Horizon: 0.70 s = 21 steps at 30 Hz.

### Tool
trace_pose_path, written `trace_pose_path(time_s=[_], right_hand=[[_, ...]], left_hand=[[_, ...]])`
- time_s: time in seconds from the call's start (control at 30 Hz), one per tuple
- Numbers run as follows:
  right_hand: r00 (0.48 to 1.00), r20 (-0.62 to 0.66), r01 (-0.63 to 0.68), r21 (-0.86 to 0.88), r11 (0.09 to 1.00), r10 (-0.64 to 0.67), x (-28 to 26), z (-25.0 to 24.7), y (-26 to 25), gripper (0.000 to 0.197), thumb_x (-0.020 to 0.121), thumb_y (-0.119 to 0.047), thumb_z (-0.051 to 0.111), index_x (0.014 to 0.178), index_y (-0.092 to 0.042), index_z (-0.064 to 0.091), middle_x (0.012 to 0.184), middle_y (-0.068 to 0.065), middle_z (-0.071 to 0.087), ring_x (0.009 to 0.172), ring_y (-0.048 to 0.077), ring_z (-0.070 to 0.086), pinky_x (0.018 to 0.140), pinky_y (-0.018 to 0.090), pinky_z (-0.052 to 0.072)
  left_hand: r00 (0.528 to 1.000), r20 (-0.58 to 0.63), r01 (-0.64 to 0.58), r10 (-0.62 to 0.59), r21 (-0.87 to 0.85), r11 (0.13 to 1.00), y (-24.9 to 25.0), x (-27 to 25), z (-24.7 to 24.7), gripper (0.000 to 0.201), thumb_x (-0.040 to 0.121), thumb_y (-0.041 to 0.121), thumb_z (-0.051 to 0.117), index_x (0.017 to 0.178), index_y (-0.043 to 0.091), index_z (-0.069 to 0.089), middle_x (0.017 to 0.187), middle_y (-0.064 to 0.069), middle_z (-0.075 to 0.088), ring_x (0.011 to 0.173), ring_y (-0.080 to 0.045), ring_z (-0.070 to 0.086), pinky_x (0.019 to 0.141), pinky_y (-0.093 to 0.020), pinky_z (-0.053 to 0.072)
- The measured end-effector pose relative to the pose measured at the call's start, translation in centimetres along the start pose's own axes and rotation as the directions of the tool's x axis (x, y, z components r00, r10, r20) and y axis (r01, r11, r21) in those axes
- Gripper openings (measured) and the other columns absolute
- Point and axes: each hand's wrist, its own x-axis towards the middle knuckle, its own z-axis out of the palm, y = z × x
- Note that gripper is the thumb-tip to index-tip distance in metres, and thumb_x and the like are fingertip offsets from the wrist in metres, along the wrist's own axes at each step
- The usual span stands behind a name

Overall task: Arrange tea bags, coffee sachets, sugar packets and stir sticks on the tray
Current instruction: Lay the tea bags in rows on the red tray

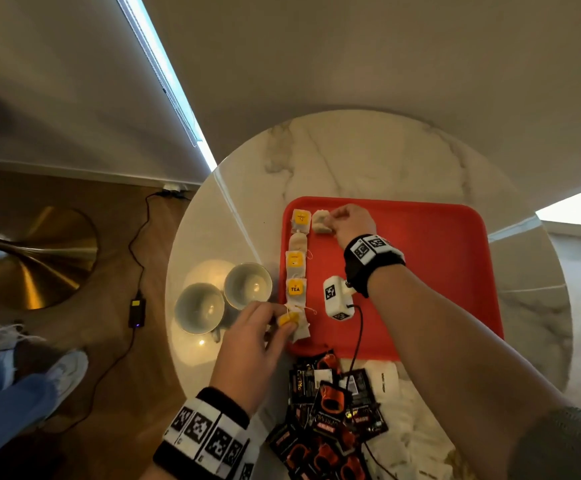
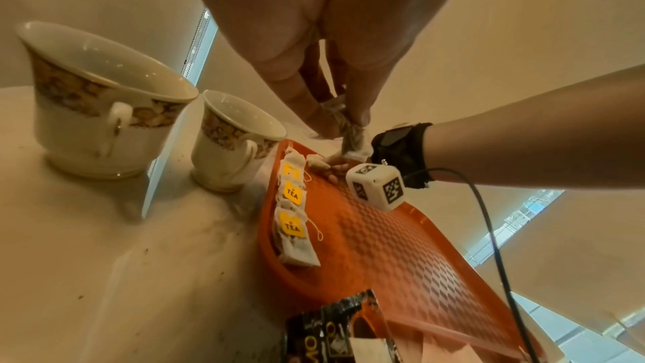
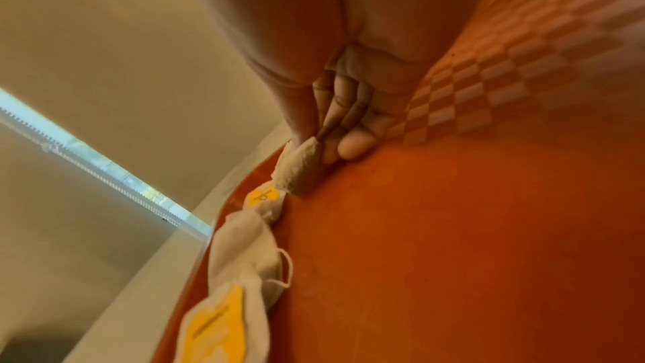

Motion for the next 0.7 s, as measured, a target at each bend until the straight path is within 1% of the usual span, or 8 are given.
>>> trace_pose_path(time_s=[0.1,0.17,0.27,0.37,0.47,0.53,0.63,0.7], right_hand=[[0.999,-0.023,0.043,-0.049,0.998,-0.045,-0.1,0.2,-0.2,0.014,0.087,-0.024,0.073,0.099,-0.017,0.07,0.1,-0.001,0.072,0.091,0.017,0.067,0.074,0.024,0.045],[0.997,-0.03,0.065,-0.086,0.994,-0.068,-0.5,0.1,-0.3,0.02,0.086,-0.032,0.074,0.1,-0.018,0.069,0.1,-0.001,0.071,0.093,0.018,0.067,0.076,0.027,0.048],[0.995,-0.032,0.083,-0.177,0.981,-0.09,-1.6,-0.9,-0.2,0.041,0.086,-0.052,0.07,0.109,-0.019,0.066,0.109,0.001,0.069,0.1,0.021,0.065,0.089,0.04,0.053],[0.983,0.004,0.184,-0.13,0.974,-0.185,-5.1,-2.6,-0.3,0.041,0.092,-0.058,0.061,0.106,-0.02,0.069,0.1,-0.005,0.07,0.092,0.016,0.065,0.085,0.034,0.053],[0.942,0.223,0.218,0.168,0.961,-0.252,-10.4,-4.2,-0.7,0.032,0.096,-0.049,0.061,0.095,-0.02,0.073,0.086,-0.001,0.075,0.078,0.012,0.071,0.075,0.029,0.057],[0.884,0.347,0.222,0.281,0.934,-0.314,-13.1,-4.8,-0.6,0.02,0.095,-0.035,0.067,0.098,-0.017,0.074,0.088,0.001,0.077,0.082,0.011,0.072,0.076,0.024,0.057],[0.875,0.345,0.212,0.358,0.909,-0.34,-14.3,-5.1,0.2,0.01,0.093,-0.021,0.071,0.097,-0.012,0.075,0.088,0.006,0.078,0.085,0.022,0.074,0.082,0.031,0.06],[0.895,0.302,0.199,0.389,0.9,-0.329,-14.0,-5.0,0.5,0.004,0.093,-0.016,0.071,0.094,-0.015,0.075,0.086,0.007,0.077,0.082,0.024,0.074,0.08,0.036,0.061]], left_hand=[[0.999,-0.025,0.035,-0.036,-0.03,0.999,0.2,0.7,0.0,0.013,0.092,0.031,0.07,0.1,0.037,0.061,0.099,0.019,0.063,0.096,0.003,0.059,0.079,-0.009,0.045],[0.996,-0.032,0.076,-0.079,-0.082,0.994,0.6,1.2,-0.1,0.011,0.093,0.034,0.069,0.102,0.032,0.064,0.098,0.018,0.067,0.093,0.002,0.063,0.076,-0.011,0.048],[0.993,-0.029,0.107,-0.114,-0.18,0.978,1.6,2.3,-0.4,0.014,0.094,0.035,0.067,0.107,0.029,0.066,0.093,0.017,0.072,0.087,0.003,0.067,0.07,-0.01,0.05],[0.991,-0.039,0.116,-0.128,-0.227,0.967,2.3,3.8,-0.4,0.018,0.094,0.034,0.067,0.11,0.026,0.066,0.092,0.014,0.072,0.086,0.003,0.067,0.07,-0.011,0.05],[0.989,-0.045,0.128,-0.142,-0.232,0.964,2.8,5.2,-0.1,0.019,0.094,0.032,0.068,0.11,0.022,0.066,0.088,0.012,0.071,0.081,0.005,0.066,0.068,-0.01,0.049],[0.988,-0.024,0.139,-0.149,-0.243,0.96,2.9,6.0,0.3,0.021,0.092,0.031,0.07,0.11,0.021,0.066,0.086,0.008,0.071,0.077,0.003,0.067,0.068,-0.012,0.052],[0.98,0.065,0.197,-0.186,-0.299,0.934,2.8,6.7,0.9,0.026,0.089,0.034,0.074,0.11,0.021,0.065,0.088,0.001,0.072,0.079,-0.008,0.071,0.074,-0.027,0.06],[0.973,0.105,0.231,-0.208,-0.346,0.909,2.7,6.7,1.1,0.024,0.087,0.025,0.077,0.107,0.017,0.066,0.091,-0.005,0.072,0.082,-0.015,0.072,0.075,-0.027,0.059]])
